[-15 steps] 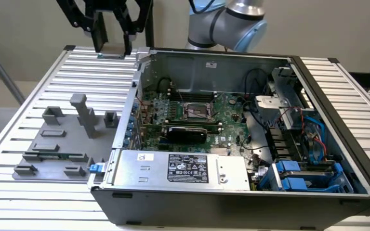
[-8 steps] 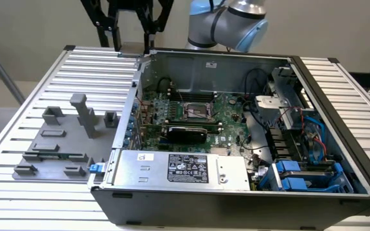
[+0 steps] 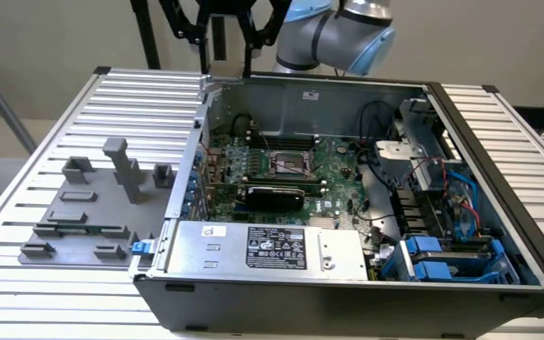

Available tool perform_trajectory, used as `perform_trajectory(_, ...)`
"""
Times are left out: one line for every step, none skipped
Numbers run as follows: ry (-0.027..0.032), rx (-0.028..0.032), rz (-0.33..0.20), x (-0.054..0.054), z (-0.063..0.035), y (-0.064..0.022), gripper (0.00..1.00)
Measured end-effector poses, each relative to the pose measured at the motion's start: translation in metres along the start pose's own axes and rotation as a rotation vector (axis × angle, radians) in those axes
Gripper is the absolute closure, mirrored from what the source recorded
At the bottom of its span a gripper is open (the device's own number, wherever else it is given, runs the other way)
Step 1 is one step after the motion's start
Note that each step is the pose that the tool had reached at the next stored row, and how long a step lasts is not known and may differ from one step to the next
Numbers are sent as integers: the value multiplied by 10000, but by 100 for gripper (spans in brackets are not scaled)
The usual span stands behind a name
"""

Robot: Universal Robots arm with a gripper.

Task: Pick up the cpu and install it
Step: 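Pick up the cpu and move it towards the insertion slot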

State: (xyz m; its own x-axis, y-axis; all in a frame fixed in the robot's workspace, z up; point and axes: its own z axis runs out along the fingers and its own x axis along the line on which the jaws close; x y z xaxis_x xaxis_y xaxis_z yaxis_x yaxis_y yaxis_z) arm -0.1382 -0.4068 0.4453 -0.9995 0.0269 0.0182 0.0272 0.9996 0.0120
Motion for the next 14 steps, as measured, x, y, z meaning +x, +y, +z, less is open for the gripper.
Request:
perform_trajectory(0, 0, -1, -42, 9, 27, 45)
perform_trajectory(0, 1, -1, -81, 18, 55, 45)
perform_trajectory(0, 0, -1, -119, 28, 83, 45)
perform_trajectory(0, 1, -1, -157, 38, 112, 45)
perform_trajectory(0, 1, 0, -194, 49, 141, 45)
perform_trajectory(0, 2, -1, -231, 62, 172, 45)
perform_trajectory(0, 2, 0, -268, 75, 205, 45)
perform_trajectory(0, 3, 0, -303, 89, 238, 45)
perform_trajectory(0, 5, 0, -341, 105, 273, 45)
perform_trajectory(0, 5, 0, -376, 122, 306, 45)
perform_trajectory(0, 9, 0, -410, 139, 340, 45)
perform_trajectory(0, 10, 0, -444, 157, 374, 45)
perform_trajectory(0, 10, -1, -480, 176, 406, 45)
perform_trajectory(0, 10, 0, -515, 193, 436, 45)
